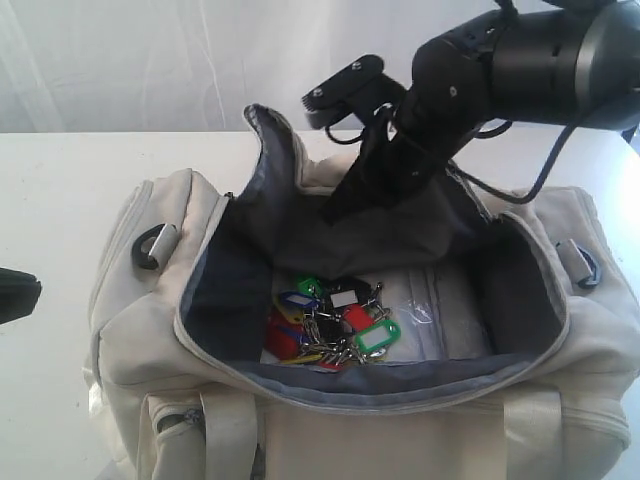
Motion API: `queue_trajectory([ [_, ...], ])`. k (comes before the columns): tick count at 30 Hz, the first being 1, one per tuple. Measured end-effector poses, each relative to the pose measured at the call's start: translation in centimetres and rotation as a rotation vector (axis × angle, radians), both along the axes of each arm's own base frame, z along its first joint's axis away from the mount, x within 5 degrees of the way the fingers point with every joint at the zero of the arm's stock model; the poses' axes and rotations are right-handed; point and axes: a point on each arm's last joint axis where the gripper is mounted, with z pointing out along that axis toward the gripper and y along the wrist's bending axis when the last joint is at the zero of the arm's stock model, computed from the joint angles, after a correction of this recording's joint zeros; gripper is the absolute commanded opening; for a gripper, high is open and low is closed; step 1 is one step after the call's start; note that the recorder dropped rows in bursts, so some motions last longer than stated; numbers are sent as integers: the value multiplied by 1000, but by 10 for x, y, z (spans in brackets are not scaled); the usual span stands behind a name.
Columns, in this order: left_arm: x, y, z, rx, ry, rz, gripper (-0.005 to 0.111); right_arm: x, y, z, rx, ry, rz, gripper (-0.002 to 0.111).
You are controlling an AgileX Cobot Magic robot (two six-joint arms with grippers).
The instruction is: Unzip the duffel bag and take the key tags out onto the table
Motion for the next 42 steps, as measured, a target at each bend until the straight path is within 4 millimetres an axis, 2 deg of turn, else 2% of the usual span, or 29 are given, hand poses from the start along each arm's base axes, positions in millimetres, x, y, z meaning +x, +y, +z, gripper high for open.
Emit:
queue_trajectory([
  [4,0,0,0,4,-4,-5,0,24,-27,3,48,-67,-115,0],
  [5,0,0,0,5,-5,-6,0,36,-42,3,63,-90,-165,0],
  [9,0,0,0,7,-1,-7,0,62,-74,-11,78,-84,-279,0],
  [12,-1,0,-1,9,3,-9,0,66,-85,-17,90,-48,-336,0],
  [14,-1,0,-1,11,9,-11,0,61,-85,0,103,-81,-329,0],
  [17,-1,0,-1,16,11,-14,0,37,-83,56,125,-185,-286,0],
  [18,-1,0,-1,18,9,-17,0,22,-84,80,125,-217,-265,0],
  [20,-1,0,-1,21,9,-20,0,-8,-88,113,126,-244,-246,0],
  [23,1,-3,-4,26,64,-33,0,-53,-93,136,144,-235,-237,0],
  [26,11,-9,3,55,146,-62,0,-85,-97,137,144,-200,-226,0],
  [28,23,-15,16,73,170,-87,0,-102,-99,136,147,-189,-224,0],
  [33,65,-37,48,111,211,-166,0,-134,-102,129,164,-124,-226,0],
  [37,100,-65,58,133,275,-294,0,-148,-104,123,139,-53,-226,0],
  [42,134,-105,43,184,379,-415,0,-152,-104,123,150,-32,-226,0],
])
